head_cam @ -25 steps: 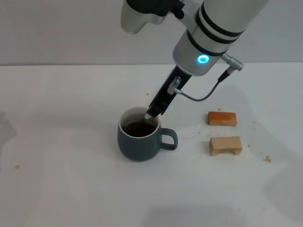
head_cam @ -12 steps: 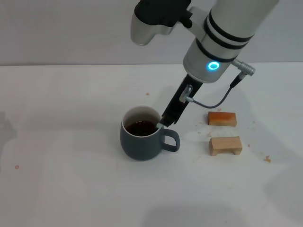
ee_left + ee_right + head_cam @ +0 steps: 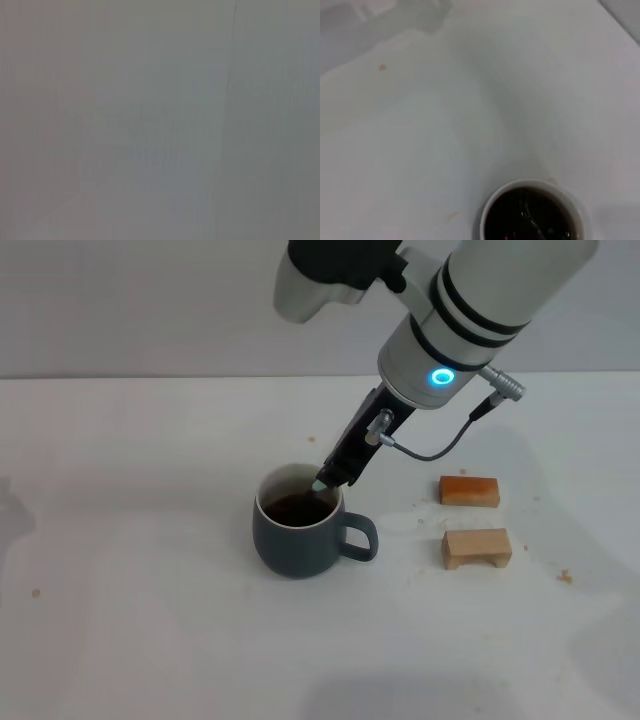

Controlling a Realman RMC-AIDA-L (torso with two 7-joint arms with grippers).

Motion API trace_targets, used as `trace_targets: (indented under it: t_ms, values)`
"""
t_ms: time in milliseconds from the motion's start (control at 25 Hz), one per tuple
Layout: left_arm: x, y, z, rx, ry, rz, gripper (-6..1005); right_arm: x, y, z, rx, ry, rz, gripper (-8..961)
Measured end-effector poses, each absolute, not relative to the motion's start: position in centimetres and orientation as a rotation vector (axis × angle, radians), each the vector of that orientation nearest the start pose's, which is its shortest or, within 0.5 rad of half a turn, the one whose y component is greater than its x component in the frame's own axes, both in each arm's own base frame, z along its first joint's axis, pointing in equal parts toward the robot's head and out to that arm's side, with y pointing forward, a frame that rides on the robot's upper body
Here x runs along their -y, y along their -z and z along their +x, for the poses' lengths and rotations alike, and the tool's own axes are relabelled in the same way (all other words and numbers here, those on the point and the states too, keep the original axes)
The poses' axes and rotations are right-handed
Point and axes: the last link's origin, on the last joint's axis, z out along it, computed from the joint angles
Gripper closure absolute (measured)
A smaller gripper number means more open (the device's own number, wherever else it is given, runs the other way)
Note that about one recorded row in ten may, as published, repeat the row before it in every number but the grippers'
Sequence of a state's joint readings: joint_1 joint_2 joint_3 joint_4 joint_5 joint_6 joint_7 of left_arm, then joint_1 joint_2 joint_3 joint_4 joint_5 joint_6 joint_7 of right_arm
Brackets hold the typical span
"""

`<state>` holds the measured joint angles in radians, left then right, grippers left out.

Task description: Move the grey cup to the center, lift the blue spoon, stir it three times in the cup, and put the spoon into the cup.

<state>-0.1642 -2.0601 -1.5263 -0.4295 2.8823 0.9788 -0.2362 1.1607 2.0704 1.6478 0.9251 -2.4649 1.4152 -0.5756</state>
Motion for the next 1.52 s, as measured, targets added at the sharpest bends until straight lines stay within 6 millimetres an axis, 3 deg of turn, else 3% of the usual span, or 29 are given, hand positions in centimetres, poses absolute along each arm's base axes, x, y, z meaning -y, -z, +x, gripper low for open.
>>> trace_targets:
  t_ms: [400,840,1040,1240,1400,1520]
  values:
    - [-29.3,-4.0,-38.3,0.676,0.637,-1.364,1001,-40.3,5.8,2.6,-0.286,0.438,-2.785,748]
    - [-29.3,-4.2,-38.3,0.666,0.638,-1.365,1001,-38.6,7.0,2.1,-0.082,0.509,-2.780,726]
    - [-29.2,-4.2,-38.3,0.664,0.639,-1.365,1001,-39.6,5.4,1.7,-0.104,0.375,-2.673,697]
    - [-29.2,-4.1,-38.2,0.664,0.640,-1.371,1001,-40.2,3.5,2.5,-0.115,0.245,-2.556,682]
    - [-29.3,-4.0,-38.2,0.665,0.640,-1.373,1001,-40.2,1.9,3.8,-0.142,0.095,-2.473,687]
    - [-29.3,-3.9,-38.2,0.667,0.637,-1.375,1001,-39.9,0.0,6.1,-0.180,-0.029,-2.354,689]
